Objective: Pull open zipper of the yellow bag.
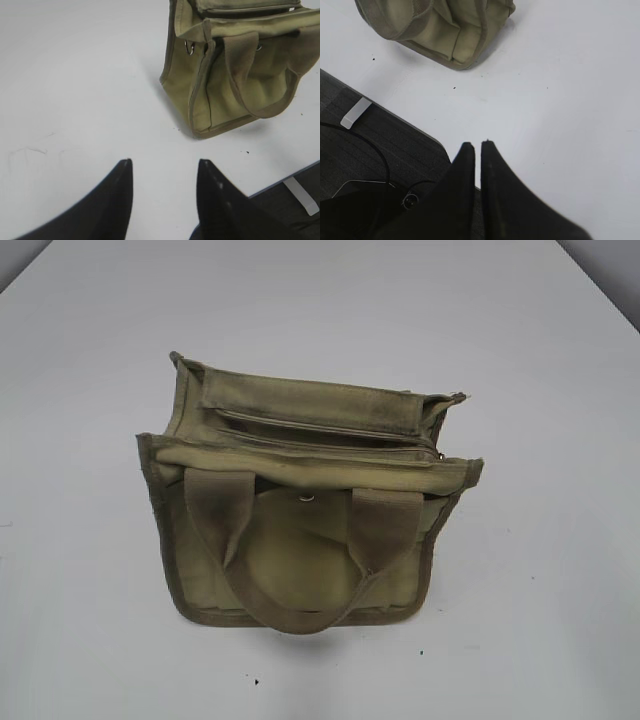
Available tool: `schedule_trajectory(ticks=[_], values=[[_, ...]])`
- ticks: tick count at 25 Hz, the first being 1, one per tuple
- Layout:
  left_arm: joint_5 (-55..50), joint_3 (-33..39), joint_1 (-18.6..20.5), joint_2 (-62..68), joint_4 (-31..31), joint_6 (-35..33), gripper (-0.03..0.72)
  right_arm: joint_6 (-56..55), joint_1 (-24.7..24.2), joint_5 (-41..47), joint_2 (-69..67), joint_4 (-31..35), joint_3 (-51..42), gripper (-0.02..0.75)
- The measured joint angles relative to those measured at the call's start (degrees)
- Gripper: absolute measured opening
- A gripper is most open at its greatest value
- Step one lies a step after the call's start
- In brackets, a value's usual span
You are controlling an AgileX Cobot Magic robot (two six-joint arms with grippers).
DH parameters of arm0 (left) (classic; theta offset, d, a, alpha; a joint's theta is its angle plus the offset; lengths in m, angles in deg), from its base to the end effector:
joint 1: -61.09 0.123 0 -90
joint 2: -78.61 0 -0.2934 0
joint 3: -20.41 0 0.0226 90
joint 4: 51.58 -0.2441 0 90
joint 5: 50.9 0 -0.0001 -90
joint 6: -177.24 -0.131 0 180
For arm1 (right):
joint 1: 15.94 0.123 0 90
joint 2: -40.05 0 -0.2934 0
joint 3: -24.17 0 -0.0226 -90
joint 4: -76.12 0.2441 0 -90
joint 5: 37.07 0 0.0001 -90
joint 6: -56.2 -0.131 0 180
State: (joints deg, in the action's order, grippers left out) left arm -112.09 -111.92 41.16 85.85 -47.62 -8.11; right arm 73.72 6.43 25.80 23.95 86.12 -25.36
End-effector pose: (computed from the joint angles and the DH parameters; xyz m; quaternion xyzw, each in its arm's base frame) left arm 0.0096 -0.0119 0.2613 0.1874 0.8270 -0.1013 0.5202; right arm 0.0227 0.0312 0.2457 -0.3041 0.8442 0.1054 0.4287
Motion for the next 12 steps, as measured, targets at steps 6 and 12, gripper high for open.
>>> schedule_trajectory(ticks=[6, 12], values=[[0.2, 0.0, 0.0, 0.0, 0.0, 0.0, 0.333, 0.1, 0.0, 0.0, 0.0, 0.6, 0.0, 0.038], [0.2, 0.0, 0.0, 0.0, 0.0, 0.0, 0.333, 0.3, 0.0, 0.0, 0.0, 0.9, 0.0, 0.038]])
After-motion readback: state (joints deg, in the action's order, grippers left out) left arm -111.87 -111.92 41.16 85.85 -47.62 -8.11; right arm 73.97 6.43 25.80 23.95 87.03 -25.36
